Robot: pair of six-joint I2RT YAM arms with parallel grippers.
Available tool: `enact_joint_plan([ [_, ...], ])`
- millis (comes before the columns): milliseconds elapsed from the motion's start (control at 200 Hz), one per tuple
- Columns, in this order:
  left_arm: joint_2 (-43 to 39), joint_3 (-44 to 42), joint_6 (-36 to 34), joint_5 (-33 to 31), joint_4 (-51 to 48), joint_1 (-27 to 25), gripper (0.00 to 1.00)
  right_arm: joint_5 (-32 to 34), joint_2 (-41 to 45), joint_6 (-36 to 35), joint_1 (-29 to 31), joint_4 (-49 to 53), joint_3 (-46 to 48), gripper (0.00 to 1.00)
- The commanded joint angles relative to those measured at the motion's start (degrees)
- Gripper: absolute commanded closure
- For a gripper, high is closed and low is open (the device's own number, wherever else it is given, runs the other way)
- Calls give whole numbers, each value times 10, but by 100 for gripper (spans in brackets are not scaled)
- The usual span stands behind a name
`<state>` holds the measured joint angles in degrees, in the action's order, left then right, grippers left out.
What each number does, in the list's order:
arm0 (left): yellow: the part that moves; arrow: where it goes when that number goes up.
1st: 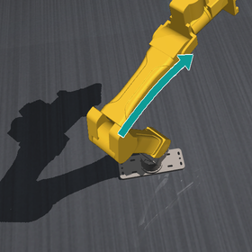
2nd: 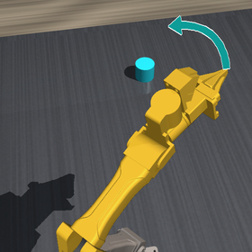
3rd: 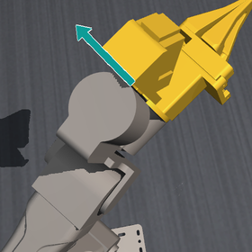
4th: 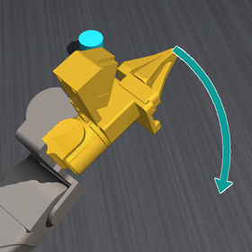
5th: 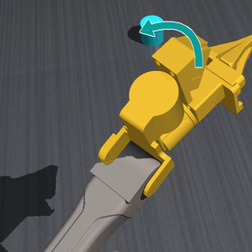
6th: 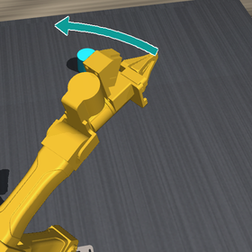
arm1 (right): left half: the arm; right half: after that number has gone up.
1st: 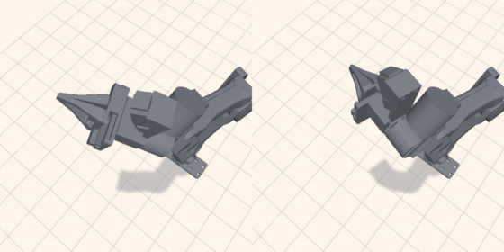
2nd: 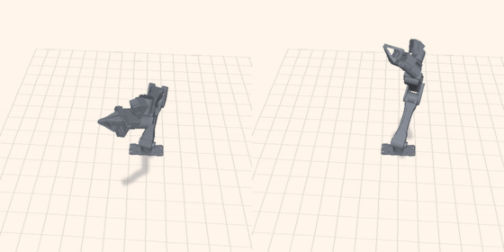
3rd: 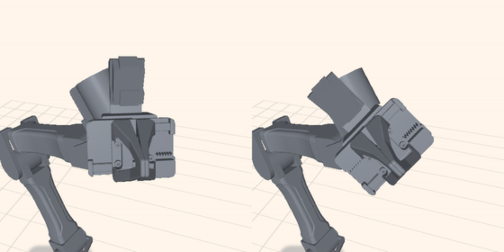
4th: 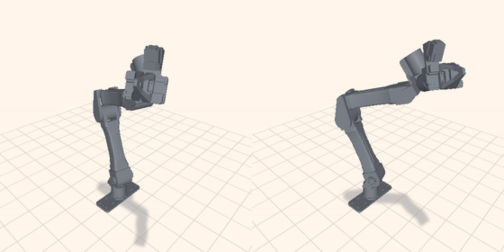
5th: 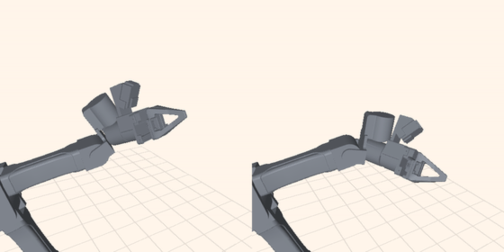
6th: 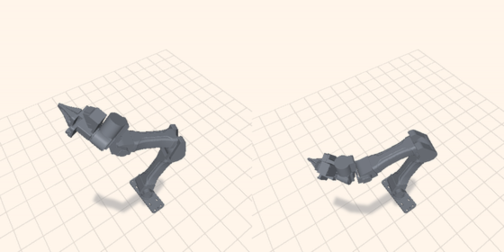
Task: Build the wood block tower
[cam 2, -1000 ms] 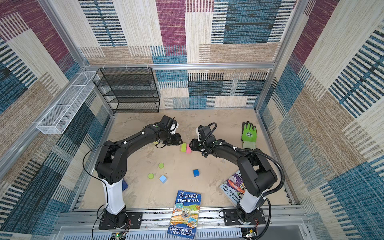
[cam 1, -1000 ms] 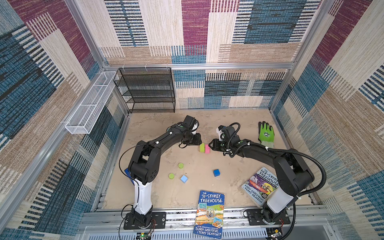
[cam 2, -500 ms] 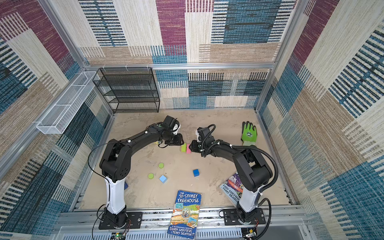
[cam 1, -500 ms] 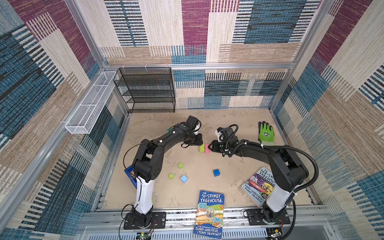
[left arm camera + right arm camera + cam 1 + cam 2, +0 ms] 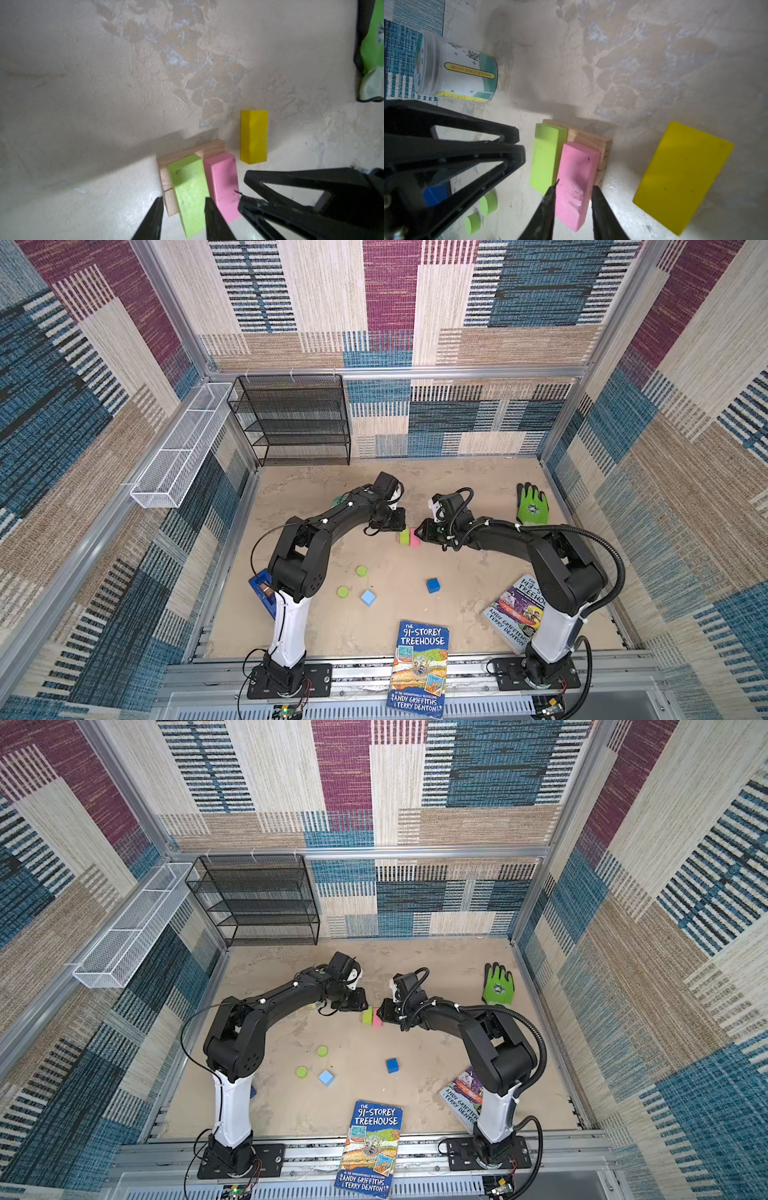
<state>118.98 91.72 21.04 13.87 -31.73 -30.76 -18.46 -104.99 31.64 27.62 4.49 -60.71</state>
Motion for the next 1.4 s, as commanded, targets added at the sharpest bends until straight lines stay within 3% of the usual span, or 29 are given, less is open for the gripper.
enact_joint_plan([
  [0, 5, 7, -9, 6, -7, 1, 62, -12, -5, 4, 0, -6, -7, 69],
  [971, 28, 22, -8, 29, -4, 0, 75, -22, -27, 8, 0, -4, -27, 75],
  [1392, 35, 26, -6, 35, -2, -1, 75, -16, -27, 8, 0, 1, -28, 75],
])
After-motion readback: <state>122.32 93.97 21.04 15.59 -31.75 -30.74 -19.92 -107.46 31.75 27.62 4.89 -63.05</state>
